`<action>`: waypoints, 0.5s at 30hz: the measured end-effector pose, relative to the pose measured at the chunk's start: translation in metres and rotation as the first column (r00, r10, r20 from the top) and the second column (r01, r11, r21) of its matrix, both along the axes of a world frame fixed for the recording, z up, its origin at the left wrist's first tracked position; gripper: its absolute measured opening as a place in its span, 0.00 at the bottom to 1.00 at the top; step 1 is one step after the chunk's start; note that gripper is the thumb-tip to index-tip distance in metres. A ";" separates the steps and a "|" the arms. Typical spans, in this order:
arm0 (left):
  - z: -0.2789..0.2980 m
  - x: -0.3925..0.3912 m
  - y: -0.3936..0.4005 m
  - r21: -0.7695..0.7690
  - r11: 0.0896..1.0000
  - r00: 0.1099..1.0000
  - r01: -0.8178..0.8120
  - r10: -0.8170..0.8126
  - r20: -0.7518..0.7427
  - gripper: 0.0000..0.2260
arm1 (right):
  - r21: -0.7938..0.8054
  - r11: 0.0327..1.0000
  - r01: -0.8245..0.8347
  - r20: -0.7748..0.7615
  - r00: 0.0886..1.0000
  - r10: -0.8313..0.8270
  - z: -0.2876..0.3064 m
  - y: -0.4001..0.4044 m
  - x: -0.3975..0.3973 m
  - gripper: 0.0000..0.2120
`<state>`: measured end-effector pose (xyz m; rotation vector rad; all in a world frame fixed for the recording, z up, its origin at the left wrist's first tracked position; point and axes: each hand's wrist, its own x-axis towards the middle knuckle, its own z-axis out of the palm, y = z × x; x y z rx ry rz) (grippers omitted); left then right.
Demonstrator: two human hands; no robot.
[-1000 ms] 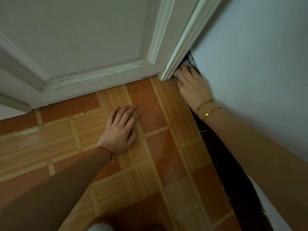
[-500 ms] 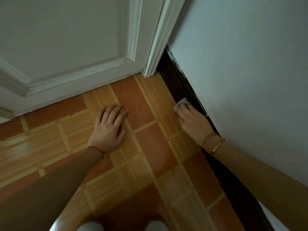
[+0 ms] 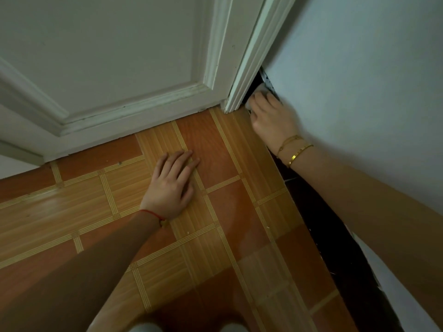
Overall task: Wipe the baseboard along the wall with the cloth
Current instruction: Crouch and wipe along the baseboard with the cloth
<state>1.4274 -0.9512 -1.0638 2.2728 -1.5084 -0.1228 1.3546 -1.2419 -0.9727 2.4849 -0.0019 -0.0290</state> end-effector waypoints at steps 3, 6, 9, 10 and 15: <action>-0.001 0.000 0.000 -0.002 1.000 1.000 0.004 -0.004 0.001 0.23 | 0.045 0.999 0.008 0.032 0.999 -0.010 0.001 0.010 -0.012 0.16; -0.001 -0.002 0.001 -0.002 1.000 1.000 0.013 -0.013 0.002 0.23 | 0.059 0.998 0.018 0.031 0.999 -0.019 0.001 0.021 -0.039 0.18; 0.001 -0.003 0.001 0.024 1.000 1.000 0.001 -0.001 -0.003 0.23 | 0.085 0.996 0.009 -0.012 1.000 -0.008 0.002 0.035 -0.081 0.14; 0.002 -0.005 0.000 0.041 0.999 1.000 -0.014 0.014 -0.011 0.24 | 0.088 0.996 0.022 -0.057 0.998 -0.017 0.005 0.042 -0.097 0.09; 0.011 -0.030 -0.008 0.093 0.987 0.989 -0.128 0.134 -0.059 0.25 | 0.143 0.977 0.159 -0.189 0.973 -0.130 0.010 0.068 -0.168 0.11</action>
